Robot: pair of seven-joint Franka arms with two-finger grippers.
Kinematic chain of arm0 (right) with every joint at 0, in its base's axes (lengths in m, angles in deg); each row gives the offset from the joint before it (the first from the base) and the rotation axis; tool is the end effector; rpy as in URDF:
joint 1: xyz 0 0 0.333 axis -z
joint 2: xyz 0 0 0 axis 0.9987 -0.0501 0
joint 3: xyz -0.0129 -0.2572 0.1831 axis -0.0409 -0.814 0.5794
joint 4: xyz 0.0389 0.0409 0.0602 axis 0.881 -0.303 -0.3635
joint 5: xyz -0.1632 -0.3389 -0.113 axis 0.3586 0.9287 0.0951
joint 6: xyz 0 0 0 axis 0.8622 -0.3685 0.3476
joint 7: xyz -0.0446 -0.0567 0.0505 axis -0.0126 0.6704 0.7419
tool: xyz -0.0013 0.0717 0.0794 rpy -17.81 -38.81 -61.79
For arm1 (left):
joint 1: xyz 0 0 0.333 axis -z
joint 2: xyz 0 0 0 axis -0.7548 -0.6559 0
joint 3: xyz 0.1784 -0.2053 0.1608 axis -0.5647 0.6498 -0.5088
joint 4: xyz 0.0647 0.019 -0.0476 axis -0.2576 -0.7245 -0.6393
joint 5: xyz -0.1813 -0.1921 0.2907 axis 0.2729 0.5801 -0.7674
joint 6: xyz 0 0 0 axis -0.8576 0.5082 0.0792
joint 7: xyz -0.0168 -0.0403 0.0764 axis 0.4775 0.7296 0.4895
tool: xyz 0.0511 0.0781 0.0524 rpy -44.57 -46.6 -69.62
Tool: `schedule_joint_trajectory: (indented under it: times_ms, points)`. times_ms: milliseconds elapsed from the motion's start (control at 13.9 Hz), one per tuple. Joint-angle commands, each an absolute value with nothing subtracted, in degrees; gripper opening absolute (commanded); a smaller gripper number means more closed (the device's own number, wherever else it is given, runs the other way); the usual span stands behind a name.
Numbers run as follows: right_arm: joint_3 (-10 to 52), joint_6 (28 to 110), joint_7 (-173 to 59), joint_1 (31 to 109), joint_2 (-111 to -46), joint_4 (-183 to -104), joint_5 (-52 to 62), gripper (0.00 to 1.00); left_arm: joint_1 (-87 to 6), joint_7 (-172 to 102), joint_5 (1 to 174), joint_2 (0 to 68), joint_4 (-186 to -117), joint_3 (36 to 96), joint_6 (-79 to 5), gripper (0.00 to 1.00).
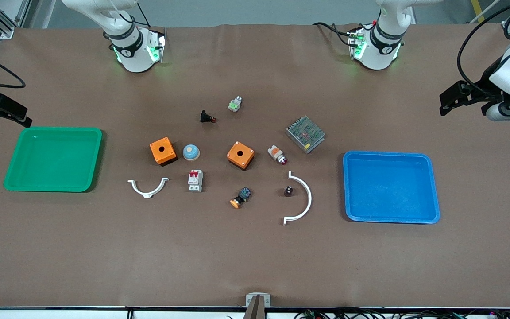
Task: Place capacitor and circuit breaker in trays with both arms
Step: 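Move the left gripper over the black capacitor near the white clip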
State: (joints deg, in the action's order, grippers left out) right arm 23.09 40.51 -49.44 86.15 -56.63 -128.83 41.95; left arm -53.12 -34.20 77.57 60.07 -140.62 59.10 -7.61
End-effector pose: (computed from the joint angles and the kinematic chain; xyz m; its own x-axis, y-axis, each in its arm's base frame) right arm 0.5605 -0.0232 0.6450 0.9961 -0.0876 0.0079 -0.0877 -0.9961 0.0036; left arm 0.5427 -0.0657 0.6393 0.9998 -0.0199 -0.0057 -0.0200 -0.9996 -0.0205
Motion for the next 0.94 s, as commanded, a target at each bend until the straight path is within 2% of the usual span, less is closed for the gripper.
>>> schedule_joint_trajectory:
  times_ms: [0,216,360,863]
  points:
    - [23.58,39.74,-49.76,86.69,-57.05,-127.55,41.33,1.0,-53.49,-34.6,77.01,59.59,-139.27,59.65,-7.26,1.0]
    - [23.5,39.91,-49.94,86.78,-57.05,-127.55,41.42,1.0,-52.97,-35.56,76.74,57.67,-139.09,59.73,-7.26,1.0]
    - [23.5,39.65,-49.94,86.86,-57.4,-127.64,41.42,1.0,-51.04,-36.01,76.74,53.81,-137.78,59.73,-7.78,1.0]
    - [23.5,39.74,-49.85,86.51,-57.4,-127.46,41.33,1.0,-40.06,-51.98,76.83,39.75,-136.99,59.73,-20.95,1.0]
